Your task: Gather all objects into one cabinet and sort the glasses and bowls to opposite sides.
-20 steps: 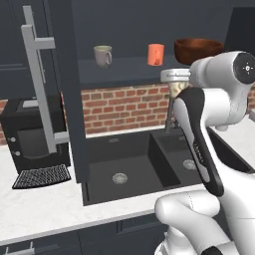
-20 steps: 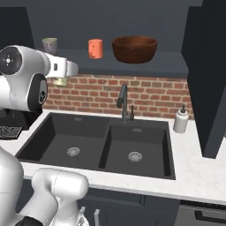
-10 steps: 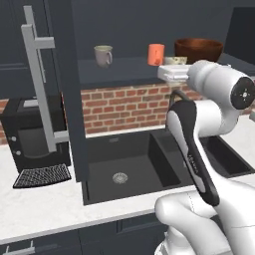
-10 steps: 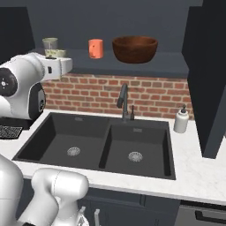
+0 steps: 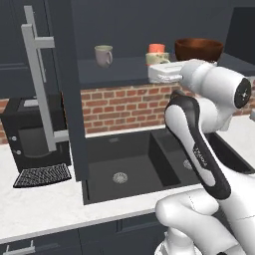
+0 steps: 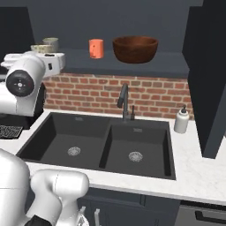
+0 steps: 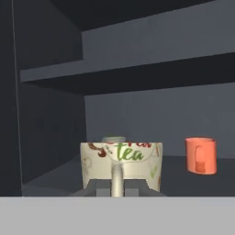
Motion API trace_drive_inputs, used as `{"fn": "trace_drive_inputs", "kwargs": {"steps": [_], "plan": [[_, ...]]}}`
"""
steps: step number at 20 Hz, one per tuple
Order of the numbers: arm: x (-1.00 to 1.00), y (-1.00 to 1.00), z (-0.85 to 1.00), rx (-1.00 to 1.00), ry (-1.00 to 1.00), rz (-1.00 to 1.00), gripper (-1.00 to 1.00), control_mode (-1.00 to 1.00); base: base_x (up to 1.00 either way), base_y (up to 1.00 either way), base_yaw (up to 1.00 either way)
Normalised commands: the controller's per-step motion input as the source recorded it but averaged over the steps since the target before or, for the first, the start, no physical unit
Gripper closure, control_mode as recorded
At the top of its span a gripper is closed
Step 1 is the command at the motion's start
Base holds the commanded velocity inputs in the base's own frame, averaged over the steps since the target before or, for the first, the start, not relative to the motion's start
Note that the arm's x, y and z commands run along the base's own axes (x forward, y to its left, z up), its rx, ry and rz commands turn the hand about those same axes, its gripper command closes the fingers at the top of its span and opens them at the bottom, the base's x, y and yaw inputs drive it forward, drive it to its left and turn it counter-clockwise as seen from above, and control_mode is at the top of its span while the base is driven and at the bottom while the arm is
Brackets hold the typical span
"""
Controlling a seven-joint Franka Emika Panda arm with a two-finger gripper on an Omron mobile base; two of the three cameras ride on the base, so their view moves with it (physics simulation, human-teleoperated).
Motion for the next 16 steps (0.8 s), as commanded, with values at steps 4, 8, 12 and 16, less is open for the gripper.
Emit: {"fn": "trace_drive_inputs", "kwargs": {"steps": [4,8,12,16], "plan": [[0.16,0.52,0.07,0.0,0.02,0.16,1.0,-1.0,0.0,0.0,0.0],[0.29,0.49,0.01,0.0,0.01,0.07,1.0,-1.0,0.0,0.0,0.0],[0.49,0.46,0.0,0.0,0.0,0.02,1.0,-1.0,0.0,0.0,0.0],[0.54,0.56,0.0,0.0,0.05,0.0,1.0,-1.0,0.0,0.0,0.0]]}}
